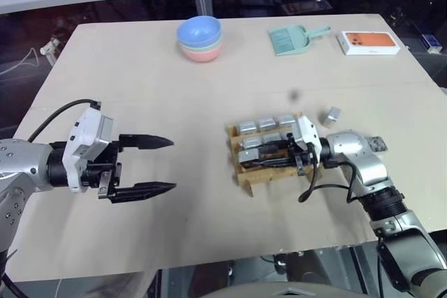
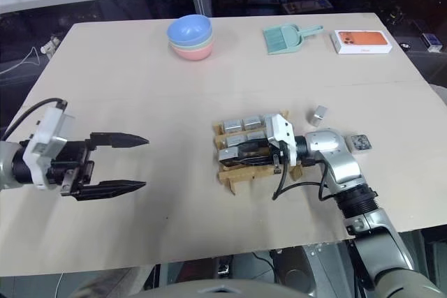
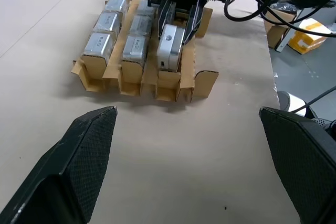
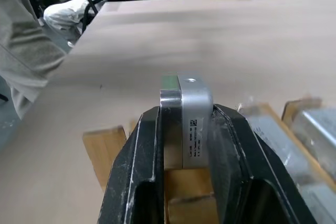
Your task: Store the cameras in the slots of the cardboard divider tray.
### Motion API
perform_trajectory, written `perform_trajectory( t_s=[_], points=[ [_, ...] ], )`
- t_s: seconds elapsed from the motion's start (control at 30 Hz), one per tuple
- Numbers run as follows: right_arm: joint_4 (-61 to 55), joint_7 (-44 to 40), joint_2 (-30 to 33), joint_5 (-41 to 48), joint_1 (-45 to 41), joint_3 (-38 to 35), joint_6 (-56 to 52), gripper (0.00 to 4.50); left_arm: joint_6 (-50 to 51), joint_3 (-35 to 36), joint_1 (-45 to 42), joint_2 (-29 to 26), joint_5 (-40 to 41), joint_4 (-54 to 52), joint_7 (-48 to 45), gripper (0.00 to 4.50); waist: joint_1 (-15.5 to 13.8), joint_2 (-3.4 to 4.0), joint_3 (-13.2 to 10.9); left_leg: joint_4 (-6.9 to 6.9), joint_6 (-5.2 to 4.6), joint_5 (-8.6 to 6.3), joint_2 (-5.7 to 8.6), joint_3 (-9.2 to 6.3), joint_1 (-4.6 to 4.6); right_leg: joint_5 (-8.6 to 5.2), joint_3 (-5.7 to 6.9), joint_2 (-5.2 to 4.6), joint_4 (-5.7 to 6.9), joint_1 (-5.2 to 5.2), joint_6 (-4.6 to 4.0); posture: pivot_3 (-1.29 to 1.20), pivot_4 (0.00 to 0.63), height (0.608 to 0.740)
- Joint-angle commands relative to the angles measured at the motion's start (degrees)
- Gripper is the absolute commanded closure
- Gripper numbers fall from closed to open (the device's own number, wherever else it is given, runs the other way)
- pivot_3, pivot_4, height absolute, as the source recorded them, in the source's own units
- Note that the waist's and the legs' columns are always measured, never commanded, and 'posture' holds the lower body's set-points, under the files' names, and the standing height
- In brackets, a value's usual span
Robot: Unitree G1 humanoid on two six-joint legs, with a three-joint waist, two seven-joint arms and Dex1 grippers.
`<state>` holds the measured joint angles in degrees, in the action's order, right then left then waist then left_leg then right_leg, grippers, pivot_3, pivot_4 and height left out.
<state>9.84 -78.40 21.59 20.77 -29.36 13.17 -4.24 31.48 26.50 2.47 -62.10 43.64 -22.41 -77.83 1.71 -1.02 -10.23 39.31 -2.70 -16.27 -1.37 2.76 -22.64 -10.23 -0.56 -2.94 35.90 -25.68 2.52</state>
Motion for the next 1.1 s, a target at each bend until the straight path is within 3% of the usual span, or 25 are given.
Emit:
perform_trajectory(
  t_s=[0.03,0.33,0.37,0.57,0.83,1.1],
  points=[
    [-0.1,-1.1,0.8,0.5,-0.4,-0.8,0.7,3.89,-0.3,2.0,-0.2,-0.9,0.2,-0.8,-0.4,0.0,0.0,0.0,0.0,0.0,0.0,0.0,0.0,0.0,0.0,0.0,0.0,0.0,0.0,0.0,-0.01,0.0,0.15,0.74],
    [0.6,-0.8,0.5,-1.1,-0.1,0.7,0.5,3.89,0.0,1.2,-1.5,-0.8,0.1,-0.5,-0.2,0.0,-0.1,-0.01,0.0,0.0,0.01,0.0,0.0,0.0,0.0,0.0,0.01,0.0,0.01,0.01,0.0,0.0,0.15,0.74],
    [0.5,-0.7,0.7,-1.4,-0.2,0.9,0.2,2.85,0.0,1.2,-1.5,-0.9,0.1,-0.5,-0.3,0.0,-0.1,-0.01,0.0,0.0,0.01,0.0,0.0,0.0,0.01,0.0,0.01,0.0,0.01,0.01,0.0,0.0,0.15,0.74],
    [-0.9,-0.1,2.1,-1.5,0.2,0.0,-1.4,0.05,0.4,1.8,-1.4,-1.0,0.0,-0.6,-0.3,0.0,-0.1,-0.05,0.0,0.01,0.01,0.01,0.0,0.0,0.03,0.0,0.0,0.0,0.02,0.03,0.0,0.0,0.15,0.74],
    [-11.5,2.8,8.3,5.3,0.0,-7.2,-10.5,0.05,0.9,1.6,-2.1,-1.0,0.7,-1.2,0.0,0.0,-0.8,0.02,0.0,0.01,0.02,0.01,0.0,0.0,0.0,0.0,-0.02,-0.01,0.02,-0.01,0.0,0.0,0.15,0.74],
    [-19.7,7.5,25.3,5.5,8.4,-18.2,-19.1,0.05,-0.5,-3.1,-5.6,0.0,-0.1,0.3,-0.9,0.0,-1.5,-0.01,0.0,0.01,0.01,0.01,0.05,0.1,-0.04,-0.07,0.05,-0.04,-0.03,0.02,-0.11,0.0,0.15,0.74]
  ],
)
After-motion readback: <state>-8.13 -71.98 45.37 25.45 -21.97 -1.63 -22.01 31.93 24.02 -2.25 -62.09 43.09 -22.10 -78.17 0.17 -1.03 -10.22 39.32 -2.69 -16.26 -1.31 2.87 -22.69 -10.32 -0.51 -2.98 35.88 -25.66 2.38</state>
